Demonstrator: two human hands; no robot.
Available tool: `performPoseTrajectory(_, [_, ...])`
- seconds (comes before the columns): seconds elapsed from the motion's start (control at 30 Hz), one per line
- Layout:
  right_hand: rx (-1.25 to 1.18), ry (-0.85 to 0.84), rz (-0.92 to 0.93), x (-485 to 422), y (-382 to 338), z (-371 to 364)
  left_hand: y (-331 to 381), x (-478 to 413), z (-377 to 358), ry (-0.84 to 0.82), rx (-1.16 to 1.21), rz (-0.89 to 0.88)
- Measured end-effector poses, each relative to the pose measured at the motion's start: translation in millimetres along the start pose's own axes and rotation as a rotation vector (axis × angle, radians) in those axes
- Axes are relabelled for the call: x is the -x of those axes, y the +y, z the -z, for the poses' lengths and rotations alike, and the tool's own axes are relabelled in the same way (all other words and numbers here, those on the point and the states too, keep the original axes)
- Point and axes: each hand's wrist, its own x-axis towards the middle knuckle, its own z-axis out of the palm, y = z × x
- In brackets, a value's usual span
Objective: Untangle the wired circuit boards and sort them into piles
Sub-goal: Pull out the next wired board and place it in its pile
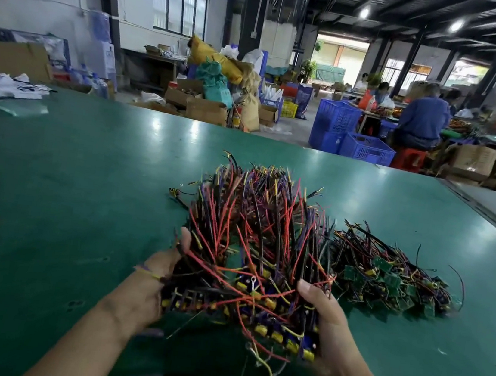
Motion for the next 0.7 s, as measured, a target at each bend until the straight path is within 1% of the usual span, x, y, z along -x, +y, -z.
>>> performPoseTrajectory(0.07, [-0.021, 0.039, 0.052, -2, -1, 2, 2, 0, 1, -0.005, -0.014, 0.022])
performPoseTrajectory(0.13, [-0.077, 0.047, 0.065, -3, -4, 4, 6, 1, -2, 0.053, -0.055, 0.028])
performPoseTrajectory(0.2, [-0.131, 0.053, 0.086, -5, -6, 9, 9, -9, 8, 0.168, -0.038, 0.030])
performPoseTrajectory(0.27, [-0.199, 0.030, 0.084, -6, -8, 14, 9, -19, 22, 0.334, -0.089, -0.009])
performPoseTrajectory(0.33, [-0.266, -0.015, 0.075, -6, -11, 17, 8, -27, 36, 0.504, -0.227, -0.050])
performPoseTrajectory(0.37, [-0.304, -0.023, 0.081, -6, -13, 19, 7, -31, 41, 0.558, -0.320, -0.085])
performPoseTrajectory(0.43, [-0.365, 0.014, 0.112, -6, -15, 21, 9, -34, 50, 0.632, -0.467, -0.145])
performPoseTrajectory(0.53, [-0.417, 0.029, 0.138, -6, -17, 21, 14, -37, 63, 0.726, -0.638, -0.182])
performPoseTrajectory(0.6, [-0.429, 0.033, 0.122, -7, -17, 20, 16, -39, 68, 0.774, -0.768, -0.206])
performPoseTrajectory(0.7, [-0.440, 0.026, 0.084, -7, -15, 18, 17, -40, 67, 0.773, -0.848, -0.235])
